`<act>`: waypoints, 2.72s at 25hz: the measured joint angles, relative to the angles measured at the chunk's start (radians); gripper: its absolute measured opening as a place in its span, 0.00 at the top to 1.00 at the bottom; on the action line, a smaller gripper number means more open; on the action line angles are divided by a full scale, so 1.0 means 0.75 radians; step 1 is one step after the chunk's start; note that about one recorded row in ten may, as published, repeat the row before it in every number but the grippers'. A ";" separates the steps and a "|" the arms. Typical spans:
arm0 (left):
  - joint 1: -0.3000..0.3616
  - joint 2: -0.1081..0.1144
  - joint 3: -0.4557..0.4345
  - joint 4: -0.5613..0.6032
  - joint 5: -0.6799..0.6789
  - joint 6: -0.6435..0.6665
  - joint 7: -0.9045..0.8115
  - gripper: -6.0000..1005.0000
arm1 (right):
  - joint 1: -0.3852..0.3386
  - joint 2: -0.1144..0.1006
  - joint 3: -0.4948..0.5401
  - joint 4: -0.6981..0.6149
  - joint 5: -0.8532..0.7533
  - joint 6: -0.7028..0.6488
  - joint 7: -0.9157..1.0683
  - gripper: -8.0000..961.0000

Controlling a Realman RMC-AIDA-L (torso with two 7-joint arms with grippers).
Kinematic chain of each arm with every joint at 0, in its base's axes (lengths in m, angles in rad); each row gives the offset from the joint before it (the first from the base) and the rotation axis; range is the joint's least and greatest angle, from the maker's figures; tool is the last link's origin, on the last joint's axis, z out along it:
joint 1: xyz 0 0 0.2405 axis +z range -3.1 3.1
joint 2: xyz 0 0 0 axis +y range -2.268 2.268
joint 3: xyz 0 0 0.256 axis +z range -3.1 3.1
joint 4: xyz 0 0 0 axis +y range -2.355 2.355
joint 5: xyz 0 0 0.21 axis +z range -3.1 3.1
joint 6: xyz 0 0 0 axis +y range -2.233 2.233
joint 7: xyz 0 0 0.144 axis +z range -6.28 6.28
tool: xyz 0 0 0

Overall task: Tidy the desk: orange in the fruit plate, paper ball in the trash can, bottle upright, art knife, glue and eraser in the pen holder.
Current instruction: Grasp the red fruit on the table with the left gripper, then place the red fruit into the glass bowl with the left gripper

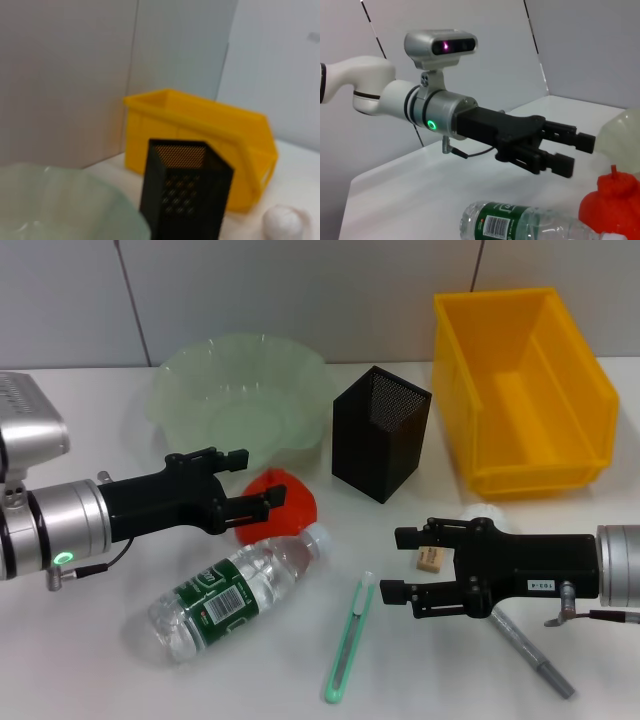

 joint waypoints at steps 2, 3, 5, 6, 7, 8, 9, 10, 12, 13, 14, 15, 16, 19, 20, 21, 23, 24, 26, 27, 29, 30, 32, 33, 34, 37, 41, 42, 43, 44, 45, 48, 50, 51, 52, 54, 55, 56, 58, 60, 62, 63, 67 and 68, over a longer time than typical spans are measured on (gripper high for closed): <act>-0.001 -0.003 0.029 0.000 0.000 -0.057 0.000 0.22 | -0.001 0.000 0.000 0.000 0.000 0.000 0.000 0.14; -0.002 -0.004 0.037 0.000 0.000 -0.069 0.000 0.22 | -0.001 0.000 0.000 0.000 0.000 0.000 0.000 0.14; -0.002 -0.006 0.072 -0.001 -0.001 -0.115 0.000 0.22 | -0.001 0.000 0.000 0.000 0.003 0.001 -0.001 0.14; -0.003 -0.006 0.098 -0.002 -0.004 -0.149 0.001 0.22 | -0.001 0.000 0.000 0.000 0.004 0.002 -0.001 0.14; -0.003 -0.006 0.098 -0.002 -0.004 -0.149 0.001 0.22 | -0.001 0.000 0.000 0.000 0.004 0.002 -0.001 0.14; -0.003 -0.007 0.103 -0.002 -0.004 -0.160 0.001 0.22 | -0.001 0.000 0.000 -0.001 0.005 0.003 -0.001 0.14; -0.004 -0.008 0.107 -0.003 -0.004 -0.172 0.001 0.22 | -0.001 0.000 0.000 -0.001 0.005 0.004 -0.001 0.14; -0.004 -0.008 0.108 -0.003 -0.005 -0.184 0.001 0.22 | -0.001 0.000 0.000 -0.001 0.005 0.004 -0.001 0.14; -0.006 -0.009 0.109 -0.004 -0.006 -0.201 0.001 0.22 | -0.001 0.000 0.000 -0.001 0.005 0.007 -0.002 0.14; -0.009 -0.010 0.109 -0.009 -0.006 -0.205 0.001 0.22 | -0.001 0.000 -0.001 -0.001 0.006 0.010 -0.002 0.14; -0.015 -0.010 0.109 -0.017 -0.006 -0.209 0.001 0.22 | -0.001 0.000 -0.002 0.000 0.007 0.012 -0.002 0.14; -0.018 -0.010 0.109 -0.023 -0.006 -0.211 0.001 0.22 | -0.001 0.000 -0.005 0.000 0.007 0.013 -0.002 0.14; -0.027 -0.011 0.109 -0.039 -0.007 -0.214 0.001 0.22 | -0.001 0.000 -0.007 0.000 0.009 0.014 -0.002 0.14; -0.033 -0.011 0.109 -0.050 -0.008 -0.216 0.010 0.22 | -0.001 0.000 -0.007 0.000 0.009 0.015 -0.002 0.14; -0.036 -0.011 0.109 -0.055 -0.008 -0.217 0.016 0.22 | -0.001 0.000 -0.007 0.000 0.009 0.015 -0.002 0.14; -0.040 -0.012 0.109 -0.065 -0.009 -0.217 0.026 0.22 | -0.001 0.000 -0.006 -0.001 0.010 0.015 -0.002 0.14; -0.046 -0.012 0.109 -0.075 -0.009 -0.218 0.029 0.22 | -0.001 0.000 -0.006 -0.001 0.010 0.015 -0.002 0.14; -0.049 -0.013 0.109 -0.079 -0.009 -0.219 0.029 0.22 | -0.001 0.000 -0.006 -0.001 0.010 0.015 -0.002 0.14; -0.052 -0.013 0.109 -0.084 -0.009 -0.224 0.031 0.22 | -0.001 0.000 -0.006 0.000 0.010 0.015 -0.002 0.14; -0.052 -0.013 0.109 -0.084 -0.009 -0.224 0.031 0.22 | -0.001 0.000 -0.006 0.000 0.010 0.015 -0.002 0.14; -0.053 -0.013 0.109 -0.086 -0.009 -0.229 0.043 0.22 | -0.001 0.000 -0.006 0.000 0.010 0.015 -0.002 0.14; -0.054 -0.013 0.109 -0.086 -0.009 -0.231 0.047 0.23 | -0.001 0.000 -0.006 0.000 0.010 0.015 -0.002 0.14; -0.055 -0.015 0.109 -0.088 -0.009 -0.237 0.051 0.26 | -0.001 0.000 -0.006 0.000 0.010 0.015 -0.002 0.14; -0.056 -0.015 0.109 -0.089 -0.009 -0.244 0.051 0.27 | -0.001 0.000 -0.005 0.000 0.010 0.015 -0.002 0.14; -0.056 -0.015 0.109 -0.089 -0.009 -0.244 0.051 0.28 | -0.001 0.000 -0.005 0.000 0.010 0.015 -0.002 0.14; -0.060 -0.015 0.109 -0.091 -0.009 -0.256 0.059 0.31 | -0.001 0.000 -0.005 0.000 0.010 0.014 -0.002 0.14; -0.062 -0.015 0.109 -0.096 -0.009 -0.257 0.081 0.39 | -0.001 0.000 -0.005 0.000 0.010 0.014 -0.002 0.14; -0.062 -0.015 0.109 -0.096 -0.009 -0.257 0.081 0.43 | -0.001 0.000 -0.005 0.000 0.010 0.014 -0.002 0.14; -0.063 -0.015 0.109 -0.096 -0.009 -0.257 0.082 0.46 | -0.001 0.000 -0.005 0.000 0.010 0.014 -0.002 0.14; -0.063 -0.015 0.109 -0.096 -0.009 -0.257 0.082 0.50 | -0.001 0.000 -0.005 0.000 0.010 0.014 -0.002 0.14; -0.063 -0.015 0.109 -0.096 -0.009 -0.257 0.082 0.54 | -0.001 0.000 -0.005 0.000 0.009 0.014 -0.002 0.14; -0.064 -0.015 0.109 -0.096 -0.009 -0.257 0.071 0.67 | -0.004 0.000 -0.006 0.000 0.008 0.014 -0.002 0.14; -0.064 -0.015 0.109 -0.097 -0.009 -0.257 0.071 0.76 | -0.005 0.000 -0.007 0.000 0.008 0.014 -0.002 0.14; -0.064 -0.015 0.109 -0.101 -0.015 -0.256 0.070 0.81 | -0.007 0.000 -0.008 0.000 0.008 0.014 -0.002 0.14; -0.064 -0.015 0.109 -0.105 -0.024 -0.254 0.070 0.82 | -0.007 0.000 -0.008 0.000 0.008 0.014 -0.002 0.14; -0.064 -0.015 0.109 -0.107 -0.037 -0.252 0.069 0.85 | -0.008 0.000 -0.008 0.000 0.008 0.014 -0.002 0.14; -0.064 -0.015 0.109 -0.107 -0.037 -0.252 0.069 0.87 | -0.008 0.000 -0.008 0.000 0.008 0.014 -0.002 0.14; -0.064 -0.015 0.109 -0.107 -0.037 -0.252 0.069 0.88 | -0.008 0.000 -0.009 0.000 0.009 0.014 -0.002 0.14; -0.043 -0.007 0.101 -0.104 -0.091 -0.214 0.069 0.94 | -0.008 0.000 -0.010 0.000 0.009 0.014 -0.002 0.14; -0.026 -0.004 0.095 -0.092 -0.119 -0.169 0.071 0.94 | -0.008 0.000 -0.011 0.000 0.009 0.014 -0.002 0.14; 0.004 -0.001 0.091 -0.068 -0.166 -0.121 0.078 0.95 | -0.009 0.000 -0.012 0.000 0.009 0.014 -0.002 0.14; 0.014 -0.001 0.091 -0.056 -0.182 -0.110 0.080 0.95 | -0.009 0.000 -0.012 0.000 0.010 0.014 -0.002 0.14; 0.070 0.000 0.091 0.006 -0.295 -0.035 0.100 0.95 | -0.009 0.001 -0.012 0.000 0.010 0.014 -0.002 0.14; 0.075 0.001 0.091 0.007 -0.322 -0.013 0.111 0.95 | -0.009 0.001 -0.012 0.000 0.010 0.014 -0.002 0.14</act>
